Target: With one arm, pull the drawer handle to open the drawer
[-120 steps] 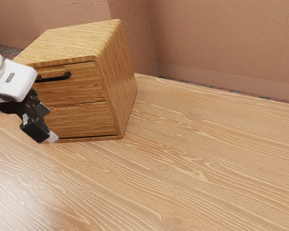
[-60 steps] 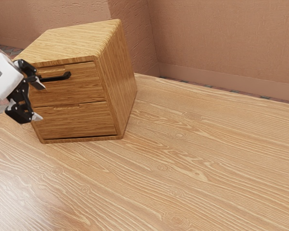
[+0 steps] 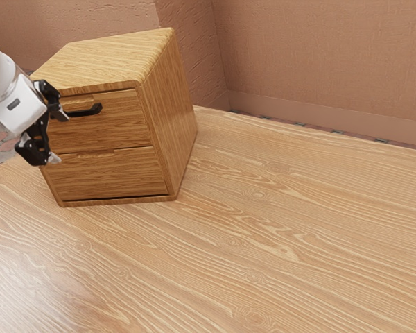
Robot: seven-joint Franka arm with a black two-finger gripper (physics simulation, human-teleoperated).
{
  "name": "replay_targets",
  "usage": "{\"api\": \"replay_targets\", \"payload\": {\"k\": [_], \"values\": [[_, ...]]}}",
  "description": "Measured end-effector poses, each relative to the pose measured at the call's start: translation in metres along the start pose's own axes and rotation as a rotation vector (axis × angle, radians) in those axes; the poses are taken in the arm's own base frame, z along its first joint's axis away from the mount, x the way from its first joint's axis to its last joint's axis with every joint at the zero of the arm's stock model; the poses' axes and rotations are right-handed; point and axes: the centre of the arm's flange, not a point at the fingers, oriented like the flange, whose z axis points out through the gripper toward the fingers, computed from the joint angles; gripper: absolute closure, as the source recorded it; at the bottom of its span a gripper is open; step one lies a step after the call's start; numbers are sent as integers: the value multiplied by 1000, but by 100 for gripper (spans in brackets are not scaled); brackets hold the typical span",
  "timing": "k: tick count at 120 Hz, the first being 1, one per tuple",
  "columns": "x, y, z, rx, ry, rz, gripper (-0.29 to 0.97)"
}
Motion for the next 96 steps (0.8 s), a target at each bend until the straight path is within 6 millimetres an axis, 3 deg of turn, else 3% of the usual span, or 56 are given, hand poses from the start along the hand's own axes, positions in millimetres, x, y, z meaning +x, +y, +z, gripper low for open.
{"api": "replay_targets", "payload": {"k": [27, 42, 62, 96], "values": [[4, -27, 29, -21, 8, 12, 0], [-1, -39, 35, -15, 9, 6, 0], [-16, -48, 39, -10, -1, -17, 0], [-23, -61, 59, -21, -6, -36, 0]]}}
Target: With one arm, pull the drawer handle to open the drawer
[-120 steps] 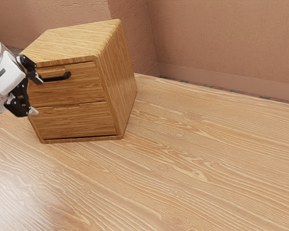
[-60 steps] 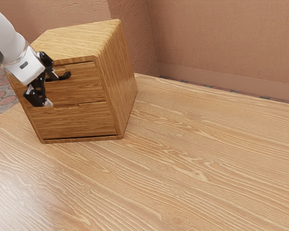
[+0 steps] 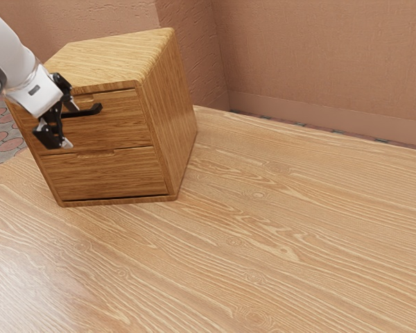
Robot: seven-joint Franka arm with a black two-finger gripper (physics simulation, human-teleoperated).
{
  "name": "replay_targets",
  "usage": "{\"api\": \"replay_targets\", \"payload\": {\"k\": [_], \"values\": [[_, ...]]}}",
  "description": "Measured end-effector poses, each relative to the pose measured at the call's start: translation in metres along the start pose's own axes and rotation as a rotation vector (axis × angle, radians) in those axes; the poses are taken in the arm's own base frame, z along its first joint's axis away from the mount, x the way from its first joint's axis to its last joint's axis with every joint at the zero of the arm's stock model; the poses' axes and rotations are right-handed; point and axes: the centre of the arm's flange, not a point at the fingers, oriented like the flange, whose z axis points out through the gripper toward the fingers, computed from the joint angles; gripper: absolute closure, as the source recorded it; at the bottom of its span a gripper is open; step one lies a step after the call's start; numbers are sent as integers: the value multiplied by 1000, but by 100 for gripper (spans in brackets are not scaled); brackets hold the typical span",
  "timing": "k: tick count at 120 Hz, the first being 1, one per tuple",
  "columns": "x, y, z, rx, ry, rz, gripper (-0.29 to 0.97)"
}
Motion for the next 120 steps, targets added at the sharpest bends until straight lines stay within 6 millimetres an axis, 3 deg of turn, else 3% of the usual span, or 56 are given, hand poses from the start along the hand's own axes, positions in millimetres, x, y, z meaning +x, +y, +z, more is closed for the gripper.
{"api": "replay_targets", "payload": {"k": [22, 69, 92, 110, 120], "values": [[2, -12, 17, -8, 6, -11, 0], [-2, -14, 27, -16, -1, -27, 0], [-3, -14, 20, -7, -12, -35, 11], [-9, -10, 3, 14, -28, -45, 19], [-9, -6, 2, 9, -33, -46, 16]]}}
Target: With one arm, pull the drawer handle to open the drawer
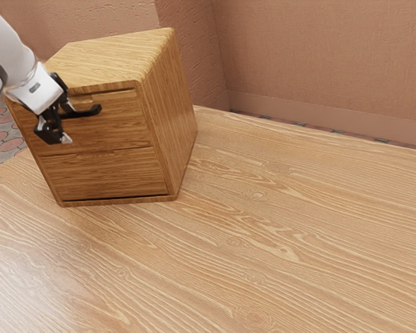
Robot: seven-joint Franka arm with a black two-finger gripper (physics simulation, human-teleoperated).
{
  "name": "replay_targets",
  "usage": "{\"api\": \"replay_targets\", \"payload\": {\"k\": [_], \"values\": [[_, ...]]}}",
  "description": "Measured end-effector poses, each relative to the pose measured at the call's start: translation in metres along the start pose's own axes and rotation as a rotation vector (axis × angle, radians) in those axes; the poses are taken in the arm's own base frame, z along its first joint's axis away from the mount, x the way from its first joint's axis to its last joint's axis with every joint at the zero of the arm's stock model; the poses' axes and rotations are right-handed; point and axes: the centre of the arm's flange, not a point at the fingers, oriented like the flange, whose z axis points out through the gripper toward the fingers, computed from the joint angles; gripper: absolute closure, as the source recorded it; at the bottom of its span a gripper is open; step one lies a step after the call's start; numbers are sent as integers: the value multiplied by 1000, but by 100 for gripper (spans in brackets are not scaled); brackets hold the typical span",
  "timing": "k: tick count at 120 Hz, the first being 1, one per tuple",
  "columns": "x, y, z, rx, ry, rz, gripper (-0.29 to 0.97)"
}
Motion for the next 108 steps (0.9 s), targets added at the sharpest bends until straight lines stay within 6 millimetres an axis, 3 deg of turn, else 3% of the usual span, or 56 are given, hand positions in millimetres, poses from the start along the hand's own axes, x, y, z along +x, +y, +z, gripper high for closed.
{"api": "replay_targets", "payload": {"k": [44, 78, 108], "values": [[7, 8, 0, -16, 10, 2, 19], [1, 22, -6, -26, -2, -5, 17], [0, 41, -23, -21, -7, -7, 23]]}}
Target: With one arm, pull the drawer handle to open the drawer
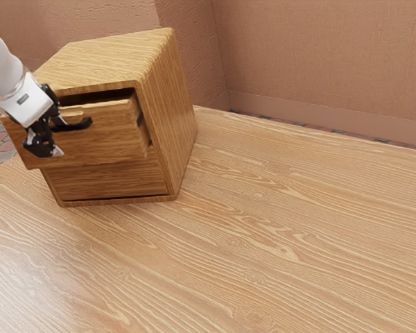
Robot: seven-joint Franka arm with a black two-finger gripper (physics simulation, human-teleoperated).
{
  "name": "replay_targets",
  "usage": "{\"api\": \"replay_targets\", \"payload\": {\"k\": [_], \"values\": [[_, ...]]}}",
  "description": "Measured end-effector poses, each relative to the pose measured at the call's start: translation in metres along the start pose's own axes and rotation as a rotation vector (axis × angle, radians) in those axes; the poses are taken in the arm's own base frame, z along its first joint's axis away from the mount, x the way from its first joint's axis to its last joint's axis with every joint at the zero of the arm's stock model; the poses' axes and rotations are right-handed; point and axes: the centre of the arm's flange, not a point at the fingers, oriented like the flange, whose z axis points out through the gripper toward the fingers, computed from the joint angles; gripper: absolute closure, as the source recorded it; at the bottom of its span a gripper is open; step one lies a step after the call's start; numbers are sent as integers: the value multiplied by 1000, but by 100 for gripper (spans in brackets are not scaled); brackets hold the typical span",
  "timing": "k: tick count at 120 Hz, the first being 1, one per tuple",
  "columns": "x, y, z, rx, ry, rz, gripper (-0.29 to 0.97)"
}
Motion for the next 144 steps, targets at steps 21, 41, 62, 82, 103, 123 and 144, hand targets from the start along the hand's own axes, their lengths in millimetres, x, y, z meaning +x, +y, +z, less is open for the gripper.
{"api": "replay_targets", "payload": {"k": [21, 41, 62, 82, 103, 123, 144], "values": [[1, 12, 0, -12, -5, 2, 17], [1, 22, -10, -3, -11, 0, 21], [1, 35, -16, -4, -21, -2, 19], [2, 45, -18, -10, -18, 0, 18], [-1, 55, -22, -13, -11, 0, 18], [-7, 64, -27, -10, -5, -4, 18], [-7, 74, -31, -11, -2, -2, 18]]}}
